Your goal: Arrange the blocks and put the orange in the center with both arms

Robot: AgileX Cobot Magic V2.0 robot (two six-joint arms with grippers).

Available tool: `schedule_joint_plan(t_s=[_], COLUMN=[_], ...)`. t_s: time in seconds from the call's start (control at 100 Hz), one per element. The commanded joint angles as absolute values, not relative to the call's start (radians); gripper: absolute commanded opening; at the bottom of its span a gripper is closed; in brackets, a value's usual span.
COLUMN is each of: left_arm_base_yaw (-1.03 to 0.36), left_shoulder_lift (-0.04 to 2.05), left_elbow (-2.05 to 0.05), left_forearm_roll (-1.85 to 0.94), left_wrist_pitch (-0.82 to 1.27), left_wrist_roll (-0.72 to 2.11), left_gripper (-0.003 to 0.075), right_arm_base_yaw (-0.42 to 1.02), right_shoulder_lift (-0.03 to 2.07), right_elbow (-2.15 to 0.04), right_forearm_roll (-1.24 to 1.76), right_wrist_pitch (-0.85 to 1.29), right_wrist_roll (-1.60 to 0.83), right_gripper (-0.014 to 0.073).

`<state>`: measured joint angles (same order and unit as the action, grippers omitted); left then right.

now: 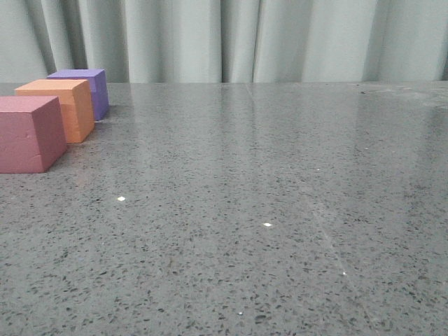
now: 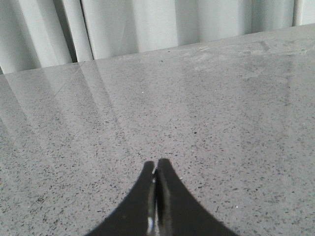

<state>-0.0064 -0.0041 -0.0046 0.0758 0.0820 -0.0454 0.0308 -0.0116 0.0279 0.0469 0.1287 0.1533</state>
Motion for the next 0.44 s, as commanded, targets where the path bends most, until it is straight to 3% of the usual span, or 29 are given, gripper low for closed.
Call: schedule_joint_plan(t_s=[0.0,0.43], left_arm_base_yaw=[-0.016,-0.016], left_shoulder_lift=[-0.037,-0.037], left_elbow=[0.05,0.05], left_forearm_roll=[0.068,0.068], left_wrist_pitch=[0.0,0.005], left_wrist_roll=[-0.056,-0.056], left_gripper=[-0.0019,-0.0019], right_arm_base_yaw=[0.024,0.024], right_shoulder_lift=[-0.031,-0.031], right_elbow=[0.014,0.014], right_forearm_roll=[0.038,0.038], right_wrist_pitch=[0.038,0.038], right_wrist_roll=[0.144,0.144], right_gripper=[-0.0069,-0.0069])
